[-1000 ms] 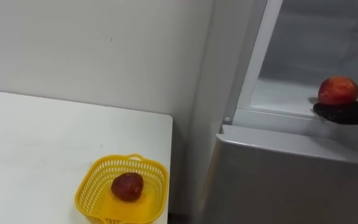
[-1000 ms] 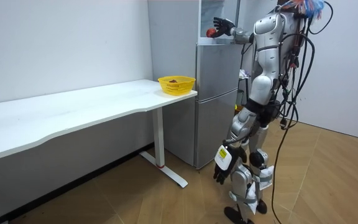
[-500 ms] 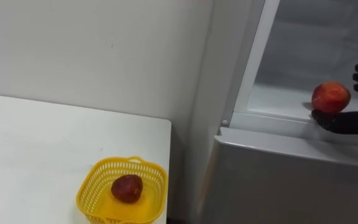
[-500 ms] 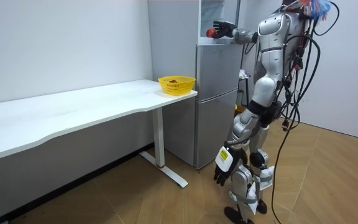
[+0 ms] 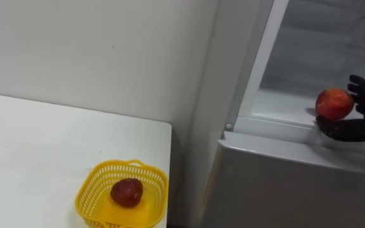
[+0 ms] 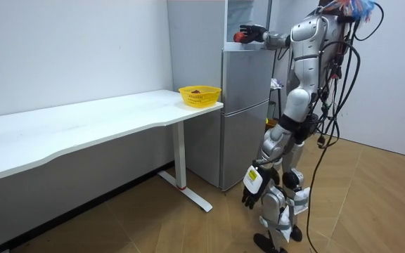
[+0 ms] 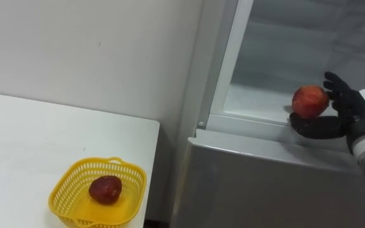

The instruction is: Retrieve from the upper fridge

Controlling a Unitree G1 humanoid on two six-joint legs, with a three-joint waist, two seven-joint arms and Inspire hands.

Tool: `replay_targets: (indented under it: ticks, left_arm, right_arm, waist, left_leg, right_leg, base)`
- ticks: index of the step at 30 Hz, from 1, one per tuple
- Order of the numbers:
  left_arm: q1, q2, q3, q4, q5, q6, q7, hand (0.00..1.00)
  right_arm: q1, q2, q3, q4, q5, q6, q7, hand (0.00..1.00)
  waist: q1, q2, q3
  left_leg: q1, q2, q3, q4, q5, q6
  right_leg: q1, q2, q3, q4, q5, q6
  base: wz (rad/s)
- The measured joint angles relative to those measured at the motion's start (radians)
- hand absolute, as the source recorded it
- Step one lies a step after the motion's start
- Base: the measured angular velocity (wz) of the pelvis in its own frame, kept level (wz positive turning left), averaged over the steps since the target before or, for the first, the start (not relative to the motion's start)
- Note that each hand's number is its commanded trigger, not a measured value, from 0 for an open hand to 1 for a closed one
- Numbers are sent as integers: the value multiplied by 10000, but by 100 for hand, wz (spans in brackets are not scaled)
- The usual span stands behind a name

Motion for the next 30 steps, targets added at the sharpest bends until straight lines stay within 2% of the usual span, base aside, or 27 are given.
replay_targets:
  ticks: [3, 7, 11, 16, 25, 30]
  left_arm:
    - [29, 9, -2, 7, 0, 2, 3, 0]
    - [51, 6, 14, 14, 4, 52, -5, 0]
    - [68, 11, 14, 10, 8, 206, -7, 0]
    - [84, 26, 5, 7, 6, 230, -8, 0]
    - [248, 61, 7, -3, 12, 227, -19, 0]
    - [193, 62, 1, -2, 32, 229, -16, 0]
  right_arm:
    - [-83, 0, 1, 35, 366, 71, 100, 0]
    - [-164, -2, -7, 36, 517, 196, 128, 0]
    - [-194, -137, -10, 101, 594, 219, 123, 0]
    - [-194, -245, -8, 288, 640, 220, -29, 0]
    - [-193, -246, 7, 440, 584, 314, -35, 0]
    - [-203, -246, 4, 454, 601, 300, -217, 0]
  waist:
    - [6, -38, 39]
    - [9, -39, 42]
    - [-1, -53, 23]
    - [4, -106, -17]
    - [32, -116, -19]
    - [61, -69, 15]
  left_leg:
    - [-2, -2, 0, -3, 0, 0]
    - [-59, 0, -8, -3, 0, -1]
    - [-65, -1, -22, 1, 1, 0]
    - [-61, -1, -86, 29, 1, 0]
    - [-55, -3, -126, 29, 0, -2]
    - [-147, -10, -137, 66, 0, -2]
  right_leg:
    - [0, 4, -11, -3, 0, 0]
    - [-50, 23, -51, -9, 0, 0]
    - [-47, 20, -260, -8, 0, 0]
    - [15, -56, -575, -7, 0, 0]
    - [23, -53, -559, -1, 0, 0]
    - [-41, -47, -580, -7, 0, 0]
  base:
    - [0]
    - [0]
    - [0]
    - [5]
    - [0]
    - [0]
